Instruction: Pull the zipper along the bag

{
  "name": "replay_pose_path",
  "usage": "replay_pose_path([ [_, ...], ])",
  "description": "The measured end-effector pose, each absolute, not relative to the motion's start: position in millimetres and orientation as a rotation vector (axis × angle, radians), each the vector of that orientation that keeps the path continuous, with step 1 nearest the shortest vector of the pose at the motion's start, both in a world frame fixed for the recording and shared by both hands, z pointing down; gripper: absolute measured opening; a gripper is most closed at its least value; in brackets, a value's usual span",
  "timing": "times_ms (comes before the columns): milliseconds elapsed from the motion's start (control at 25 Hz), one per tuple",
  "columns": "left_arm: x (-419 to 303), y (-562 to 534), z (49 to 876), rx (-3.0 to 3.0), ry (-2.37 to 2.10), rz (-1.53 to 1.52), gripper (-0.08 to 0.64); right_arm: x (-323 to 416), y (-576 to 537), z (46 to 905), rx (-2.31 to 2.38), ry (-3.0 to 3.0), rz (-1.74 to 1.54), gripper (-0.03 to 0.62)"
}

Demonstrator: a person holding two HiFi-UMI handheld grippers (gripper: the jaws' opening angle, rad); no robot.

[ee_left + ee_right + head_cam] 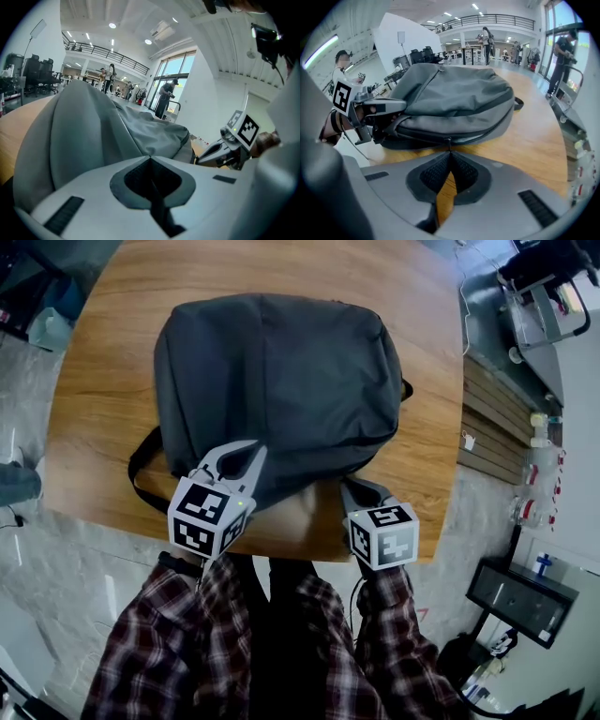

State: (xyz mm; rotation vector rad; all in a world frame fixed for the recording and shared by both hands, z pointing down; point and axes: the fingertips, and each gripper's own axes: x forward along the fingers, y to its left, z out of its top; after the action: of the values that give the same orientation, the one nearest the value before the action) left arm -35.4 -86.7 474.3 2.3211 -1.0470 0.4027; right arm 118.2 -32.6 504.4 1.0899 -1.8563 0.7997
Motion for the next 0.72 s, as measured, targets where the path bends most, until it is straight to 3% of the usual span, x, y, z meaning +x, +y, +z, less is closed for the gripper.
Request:
replay_pose_path([
  [440, -32.7, -83.4, 473.9, 2.357, -1.102, 0.446, 0.009, 208.4, -85.2, 499.9, 1.081, -1.817, 0.605, 0.020],
  [720, -50.1, -92.7, 478.5, 2.302, -1.179, 0.565, 0.009, 174.6, -58.1, 500.4, 0.945, -1.933, 0.665, 0.009],
])
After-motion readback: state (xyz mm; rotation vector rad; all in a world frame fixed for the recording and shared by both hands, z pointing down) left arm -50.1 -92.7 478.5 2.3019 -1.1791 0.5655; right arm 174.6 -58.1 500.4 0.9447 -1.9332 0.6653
